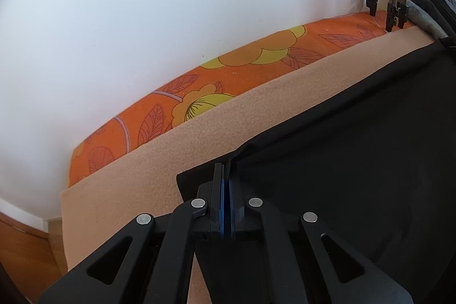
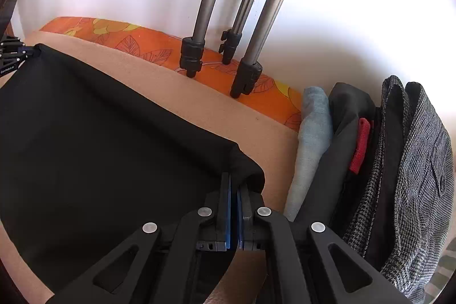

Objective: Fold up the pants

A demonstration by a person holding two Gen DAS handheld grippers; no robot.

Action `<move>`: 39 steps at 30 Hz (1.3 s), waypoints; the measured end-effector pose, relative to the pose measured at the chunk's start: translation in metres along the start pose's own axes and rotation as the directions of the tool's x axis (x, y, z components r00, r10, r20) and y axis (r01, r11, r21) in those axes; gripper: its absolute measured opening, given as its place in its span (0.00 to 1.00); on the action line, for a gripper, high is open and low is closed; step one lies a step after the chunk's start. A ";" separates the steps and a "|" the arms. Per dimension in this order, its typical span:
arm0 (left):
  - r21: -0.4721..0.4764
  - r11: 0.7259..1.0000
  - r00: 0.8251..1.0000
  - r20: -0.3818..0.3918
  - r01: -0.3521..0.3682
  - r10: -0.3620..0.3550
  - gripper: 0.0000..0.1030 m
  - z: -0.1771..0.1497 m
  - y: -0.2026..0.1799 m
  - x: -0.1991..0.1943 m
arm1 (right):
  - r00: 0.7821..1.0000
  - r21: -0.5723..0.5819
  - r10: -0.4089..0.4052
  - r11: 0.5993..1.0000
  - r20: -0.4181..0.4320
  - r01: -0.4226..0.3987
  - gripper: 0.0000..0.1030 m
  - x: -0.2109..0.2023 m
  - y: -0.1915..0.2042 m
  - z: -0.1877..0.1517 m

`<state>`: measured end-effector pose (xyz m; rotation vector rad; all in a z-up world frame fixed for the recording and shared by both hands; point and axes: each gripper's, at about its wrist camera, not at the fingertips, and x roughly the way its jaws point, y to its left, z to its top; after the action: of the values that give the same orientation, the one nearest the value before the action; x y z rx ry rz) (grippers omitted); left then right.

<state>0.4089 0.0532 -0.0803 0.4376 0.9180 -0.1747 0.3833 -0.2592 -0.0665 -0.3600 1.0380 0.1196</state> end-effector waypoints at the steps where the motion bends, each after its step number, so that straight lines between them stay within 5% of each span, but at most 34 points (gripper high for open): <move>1: -0.011 1.000 1.000 -0.002 -0.007 0.007 0.05 0.000 0.004 0.000 | 1.000 -0.009 -0.005 1.000 0.001 0.005 0.02 0.000 0.001 0.000; 3: -0.045 0.999 1.000 -0.001 -0.022 0.022 0.13 0.000 0.014 -0.003 | 1.000 -0.017 -0.026 0.999 -0.001 0.026 0.03 0.001 0.001 -0.001; 7: -0.093 0.995 0.999 0.024 -0.029 0.031 0.14 -0.005 0.036 -0.024 | 0.998 -0.037 -0.069 0.997 0.015 0.069 0.42 -0.004 0.002 -0.001; 13: -0.154 0.988 0.999 0.037 -0.002 0.007 0.14 -0.032 0.057 -0.066 | 0.993 -0.020 -0.048 0.999 0.107 0.050 0.45 -0.048 0.004 -0.001; 19: -0.174 0.981 0.996 -0.015 0.082 -0.086 0.14 -0.078 0.038 -0.084 | 0.974 -0.130 0.156 0.982 0.166 -0.136 0.45 -0.093 0.063 -0.001; 25: -0.219 0.967 0.987 -0.068 0.127 -0.145 0.14 -0.110 0.022 -0.080 | 0.913 -0.302 0.393 0.888 0.106 -0.347 0.43 -0.110 0.165 0.002; 30: -0.237 0.963 0.986 -0.078 0.125 -0.147 0.14 -0.128 0.022 -0.081 | 0.874 -0.418 0.484 0.804 0.049 -0.422 0.46 -0.111 0.236 -0.002; 35: -0.203 0.970 0.990 -0.009 0.136 -0.141 0.14 -0.134 0.021 -0.106 | 0.904 -0.506 0.426 0.785 0.022 -0.358 0.47 -0.111 0.270 -0.025; 38: -0.174 0.947 0.963 0.032 0.269 -0.268 0.14 -0.138 0.004 -0.123 | 0.915 -0.483 0.403 0.802 0.002 -0.352 0.42 -0.103 0.260 -0.029; 39: -0.159 0.937 0.950 0.041 0.311 -0.309 0.14 -0.139 -0.004 -0.127 | 0.916 -0.468 0.400 0.810 -0.003 -0.355 0.33 -0.100 0.254 -0.028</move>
<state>0.2302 0.1053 -0.0528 0.1358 0.9746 -0.3874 0.2417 -0.0243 -0.0530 -0.5674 0.9680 0.7511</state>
